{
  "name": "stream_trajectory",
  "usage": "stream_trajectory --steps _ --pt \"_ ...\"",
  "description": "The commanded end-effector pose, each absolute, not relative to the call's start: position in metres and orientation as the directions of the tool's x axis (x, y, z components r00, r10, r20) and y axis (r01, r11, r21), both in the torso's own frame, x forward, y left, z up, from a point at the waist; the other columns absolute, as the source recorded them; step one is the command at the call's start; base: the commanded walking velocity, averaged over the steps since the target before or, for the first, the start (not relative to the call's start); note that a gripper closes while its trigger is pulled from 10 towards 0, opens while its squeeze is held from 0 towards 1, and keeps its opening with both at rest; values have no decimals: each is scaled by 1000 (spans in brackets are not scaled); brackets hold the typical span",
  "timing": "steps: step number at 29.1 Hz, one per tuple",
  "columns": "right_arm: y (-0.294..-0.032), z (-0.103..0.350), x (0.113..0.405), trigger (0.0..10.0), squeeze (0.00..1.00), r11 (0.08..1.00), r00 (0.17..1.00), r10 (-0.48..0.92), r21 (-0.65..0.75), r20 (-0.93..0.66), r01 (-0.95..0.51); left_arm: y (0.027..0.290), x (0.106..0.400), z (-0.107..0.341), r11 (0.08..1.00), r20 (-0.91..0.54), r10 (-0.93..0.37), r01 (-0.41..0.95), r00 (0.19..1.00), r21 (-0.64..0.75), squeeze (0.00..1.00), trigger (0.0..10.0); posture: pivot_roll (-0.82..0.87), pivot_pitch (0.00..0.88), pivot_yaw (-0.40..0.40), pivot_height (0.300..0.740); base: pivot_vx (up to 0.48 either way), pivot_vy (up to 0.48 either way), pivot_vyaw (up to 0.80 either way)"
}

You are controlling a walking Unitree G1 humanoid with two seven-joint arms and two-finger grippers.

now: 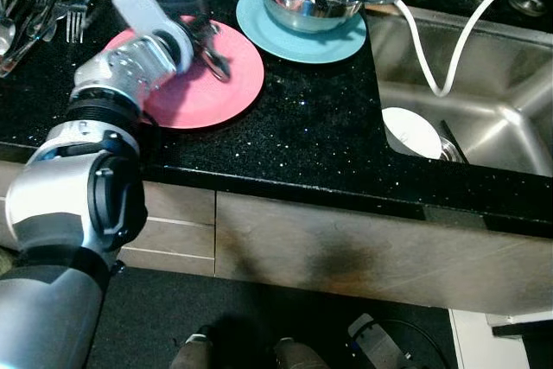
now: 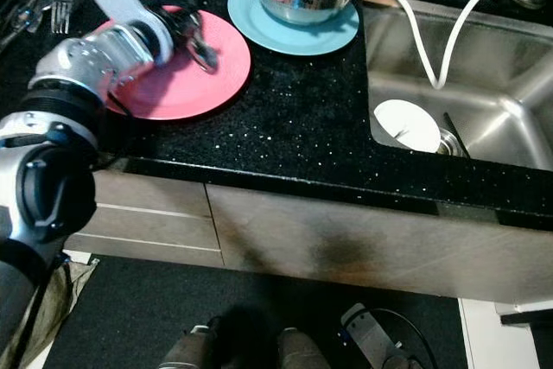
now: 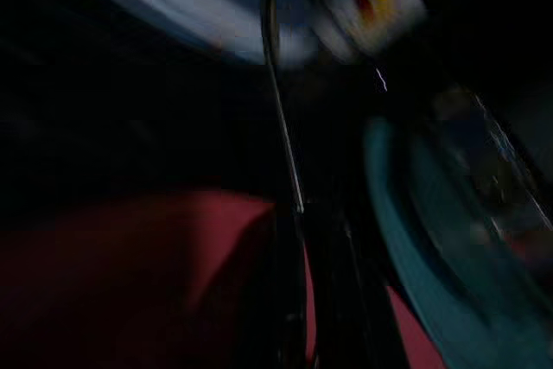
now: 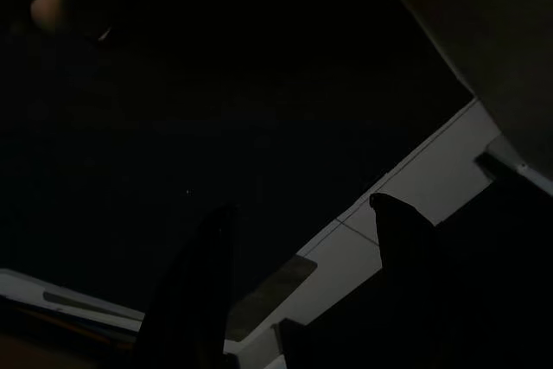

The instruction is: Kitchen organization

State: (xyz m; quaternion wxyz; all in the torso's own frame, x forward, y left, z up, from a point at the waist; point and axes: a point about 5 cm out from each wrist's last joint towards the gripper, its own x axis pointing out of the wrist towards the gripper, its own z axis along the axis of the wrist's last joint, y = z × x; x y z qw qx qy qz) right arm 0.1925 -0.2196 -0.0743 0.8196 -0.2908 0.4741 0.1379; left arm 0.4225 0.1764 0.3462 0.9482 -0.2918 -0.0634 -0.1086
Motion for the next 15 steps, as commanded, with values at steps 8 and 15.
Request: stream_trajectory --steps 8,15 --pt "-221 -78 185 10000 0 818 498 -60 -328 -865 -472 170 404 382 739 480 -171 434 861 -515 0 0 -75 240 -80 740 0 0 0" --pt "-219 -77 189 10000 0 828 507 -52 -322 -860 -460 140 367 401 462 707 -279 736 650 -495 0 0 -71 194 -91 740 0 0 0"
